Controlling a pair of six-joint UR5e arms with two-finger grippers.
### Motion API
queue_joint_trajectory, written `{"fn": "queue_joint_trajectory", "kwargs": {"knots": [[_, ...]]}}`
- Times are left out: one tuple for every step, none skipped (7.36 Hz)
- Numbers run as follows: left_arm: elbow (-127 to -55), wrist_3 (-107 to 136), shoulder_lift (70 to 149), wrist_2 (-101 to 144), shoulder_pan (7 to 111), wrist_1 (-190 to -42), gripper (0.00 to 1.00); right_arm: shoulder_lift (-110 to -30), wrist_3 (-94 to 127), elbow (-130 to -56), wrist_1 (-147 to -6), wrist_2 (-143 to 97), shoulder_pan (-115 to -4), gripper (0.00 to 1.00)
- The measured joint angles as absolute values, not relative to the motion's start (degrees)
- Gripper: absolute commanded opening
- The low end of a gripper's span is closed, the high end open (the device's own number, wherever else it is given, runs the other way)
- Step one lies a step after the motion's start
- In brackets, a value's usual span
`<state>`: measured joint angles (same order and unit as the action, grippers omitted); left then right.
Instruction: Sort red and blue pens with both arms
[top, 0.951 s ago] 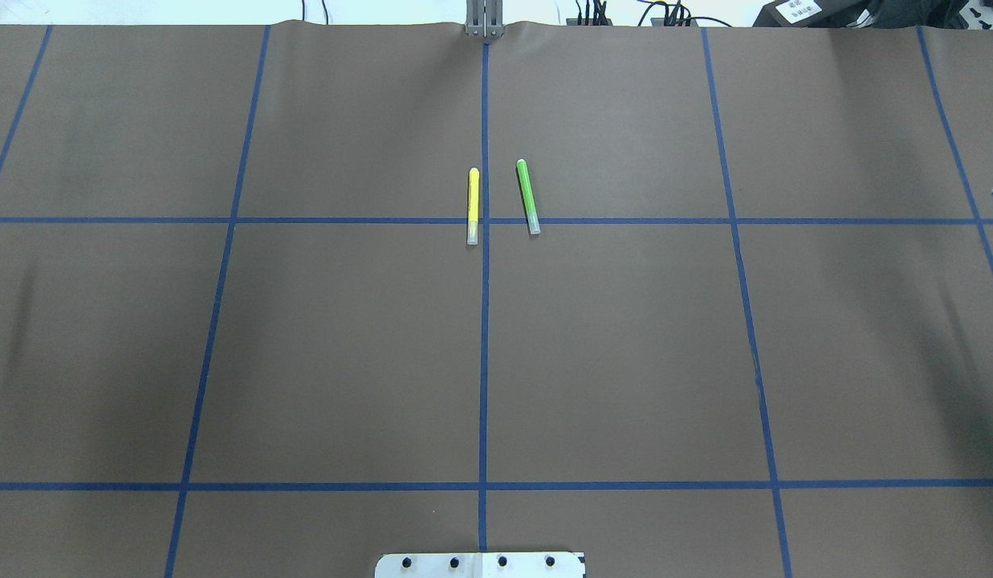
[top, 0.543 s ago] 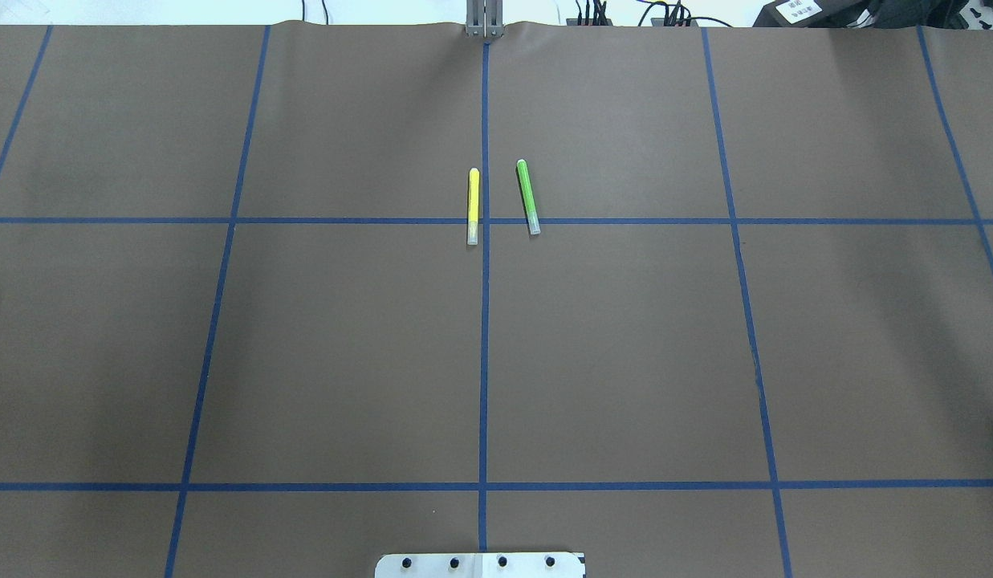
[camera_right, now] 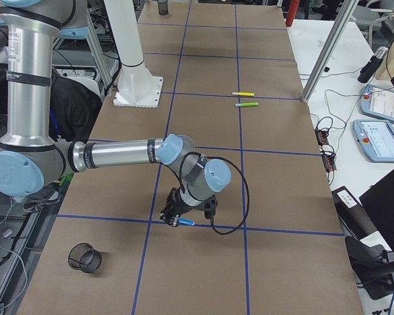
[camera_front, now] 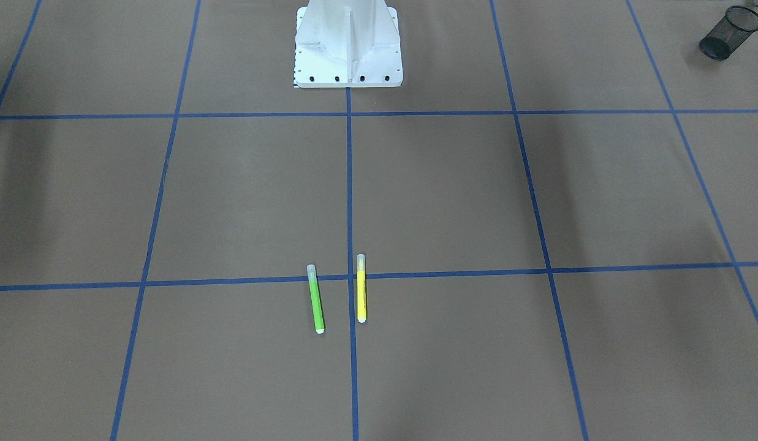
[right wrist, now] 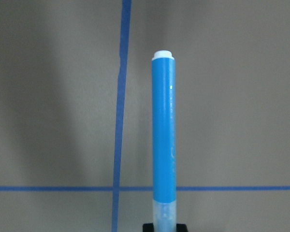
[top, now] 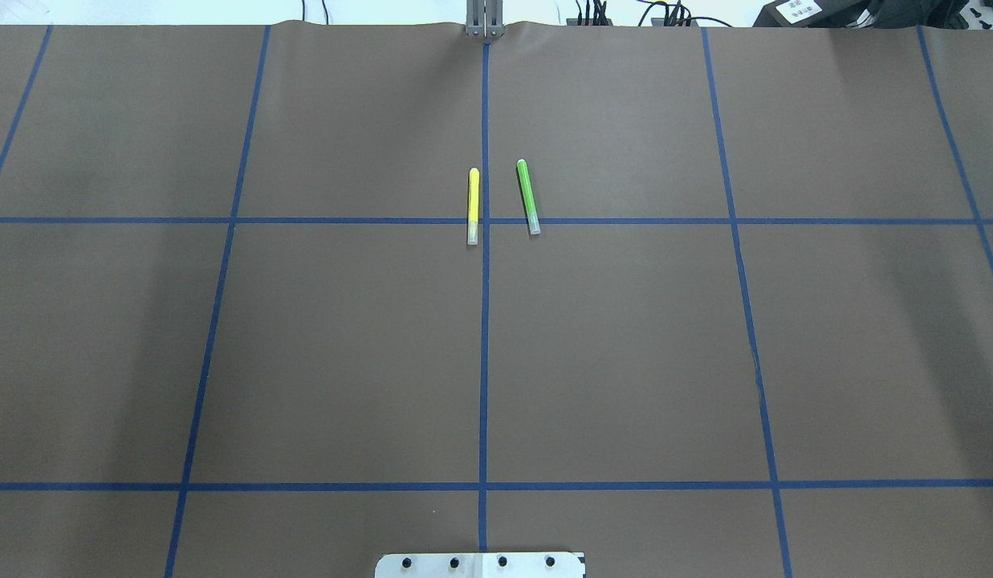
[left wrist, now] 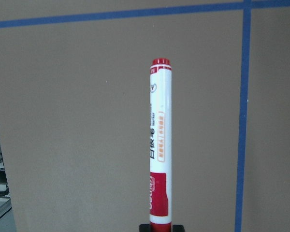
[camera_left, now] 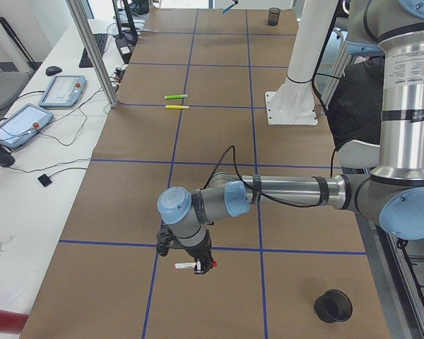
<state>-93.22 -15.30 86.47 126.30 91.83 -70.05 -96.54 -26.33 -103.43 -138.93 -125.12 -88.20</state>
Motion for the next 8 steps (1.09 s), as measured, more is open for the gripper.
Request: {"fn": "queue_joint_trajectory", "kwargs": {"knots": [[-93.3, -15.7, 86.2, 126.3, 92.1, -66.6, 0.0, -96.5, -27.6, -103.4, -144.4, -124.9, -89.3, 0.0], [-93.8, -15.9, 86.0, 126.3, 92.8, -62.9, 0.0, -96.5, -28.6, -103.4, -148.1, -124.9, -90.2, 0.0], [-95.4, -16.4, 85.0, 126.2, 93.6, -59.6, 0.0, -96.3, -30.4, -102.6, -150.0, -125.0, -91.2, 0.0], [-97.3, -18.2, 82.9, 126.1, 94.2, -57.0, 0.0, -95.9, -33.5, -100.7, -151.0, -125.2, -92.1, 0.0], [-98.6, -20.8, 81.2, 125.9, 95.0, -54.3, 0.0, -95.8, -36.8, -99.3, -151.6, -125.1, -92.5, 0.0], [-99.5, -22.9, 80.0, 125.6, 96.1, -51.3, 0.0, -96.0, -38.8, -98.2, -152.1, -125.0, -92.8, 0.0], [-100.5, -24.5, 78.9, 124.8, 97.3, -48.8, 0.0, -96.5, -40.2, -97.5, -152.4, -124.9, -92.9, 0.0], [-101.5, -26.3, 77.7, 123.5, 98.8, -46.4, 0.0, -97.1, -41.8, -96.7, -152.6, -124.5, -92.9, 0.0]]}}
